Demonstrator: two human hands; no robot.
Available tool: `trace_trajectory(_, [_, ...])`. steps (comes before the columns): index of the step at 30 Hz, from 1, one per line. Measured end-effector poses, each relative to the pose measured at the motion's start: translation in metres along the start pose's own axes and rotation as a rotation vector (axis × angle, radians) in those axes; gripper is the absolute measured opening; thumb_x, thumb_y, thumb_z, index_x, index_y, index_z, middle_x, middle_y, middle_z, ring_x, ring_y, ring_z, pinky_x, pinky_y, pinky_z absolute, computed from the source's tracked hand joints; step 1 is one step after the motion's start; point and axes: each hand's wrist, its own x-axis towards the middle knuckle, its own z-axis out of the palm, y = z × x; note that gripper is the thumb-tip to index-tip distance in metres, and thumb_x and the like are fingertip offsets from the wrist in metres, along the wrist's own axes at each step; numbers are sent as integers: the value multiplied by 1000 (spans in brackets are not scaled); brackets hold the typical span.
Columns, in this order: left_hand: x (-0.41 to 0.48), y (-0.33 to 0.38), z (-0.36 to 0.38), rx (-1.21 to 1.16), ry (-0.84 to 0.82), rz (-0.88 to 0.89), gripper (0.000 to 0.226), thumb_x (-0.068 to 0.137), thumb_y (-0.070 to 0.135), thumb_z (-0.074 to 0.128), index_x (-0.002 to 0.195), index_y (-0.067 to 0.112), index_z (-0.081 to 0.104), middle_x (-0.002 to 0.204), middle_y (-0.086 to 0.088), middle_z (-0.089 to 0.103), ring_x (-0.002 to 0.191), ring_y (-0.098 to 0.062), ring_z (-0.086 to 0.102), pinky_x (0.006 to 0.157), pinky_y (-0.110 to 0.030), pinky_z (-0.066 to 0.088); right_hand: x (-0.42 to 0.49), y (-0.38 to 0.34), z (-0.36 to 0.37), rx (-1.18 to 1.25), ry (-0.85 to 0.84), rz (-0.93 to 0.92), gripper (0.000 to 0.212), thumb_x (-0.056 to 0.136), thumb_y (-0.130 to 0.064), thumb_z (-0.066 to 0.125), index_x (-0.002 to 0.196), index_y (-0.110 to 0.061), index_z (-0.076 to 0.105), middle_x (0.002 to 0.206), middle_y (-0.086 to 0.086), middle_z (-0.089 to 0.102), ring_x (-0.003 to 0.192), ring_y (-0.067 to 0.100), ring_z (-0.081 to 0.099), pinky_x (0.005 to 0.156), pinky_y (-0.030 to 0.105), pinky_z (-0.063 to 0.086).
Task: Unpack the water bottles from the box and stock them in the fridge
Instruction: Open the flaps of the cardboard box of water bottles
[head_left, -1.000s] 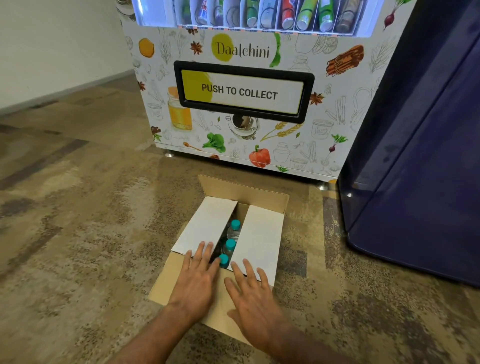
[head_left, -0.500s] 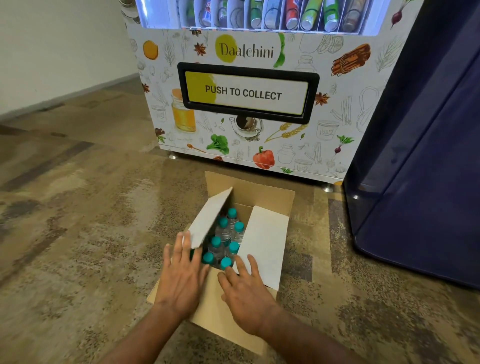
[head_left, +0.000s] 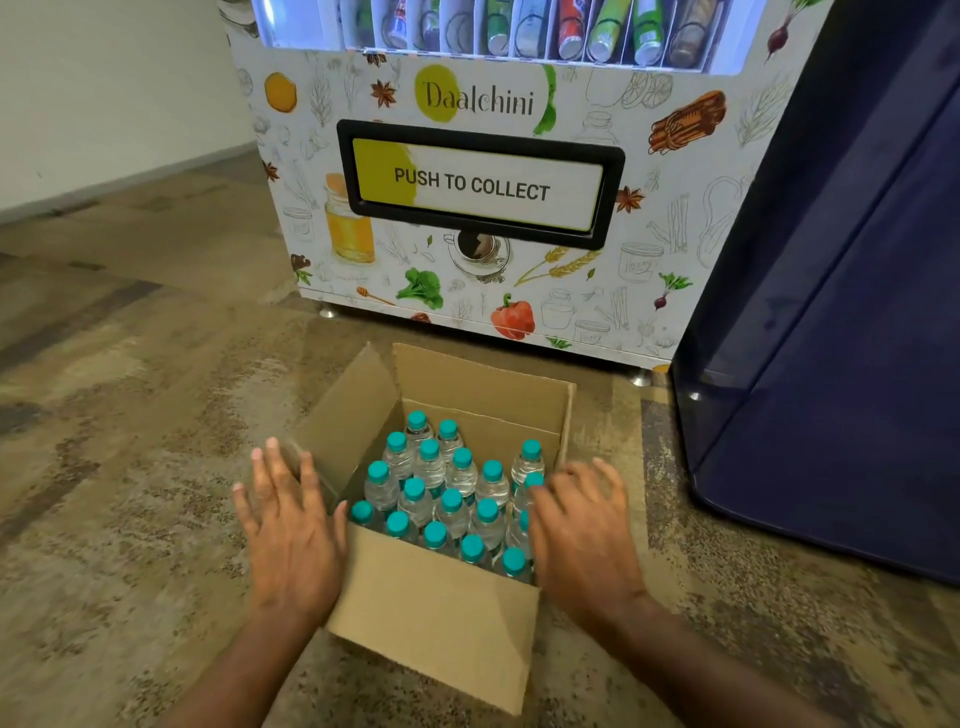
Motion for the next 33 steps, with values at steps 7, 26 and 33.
trace_trajectory(7, [0,1,12,61,-234,-49,77,103,53,26,159,0,33,171,-19,11,160,-33,1,128,-56,-3,-36,58,13,-33,-36,158,30,93,-38,46,110,-26,68,114,-5,65,123,21,52,114,52,26])
trace_trajectory(26, [8,20,16,-215,-578,-124,101,89,78,19,165,13,2,162,-18,32,147,-31,38,122,-54,30,-8,17,73,1175,-717,777,99,84,-71,54,155,-36,-5,163,0,17,145,26,30,113,48,37])
trace_trajectory(33, [12,28,19,-148,-582,-142,98,91,79,24,165,24,-7,158,-21,35,142,-37,43,115,-52,38,5,21,94,836,-504,580,90,95,-59,47,155,-27,-11,165,-1,-3,151,22,11,119,44,25])
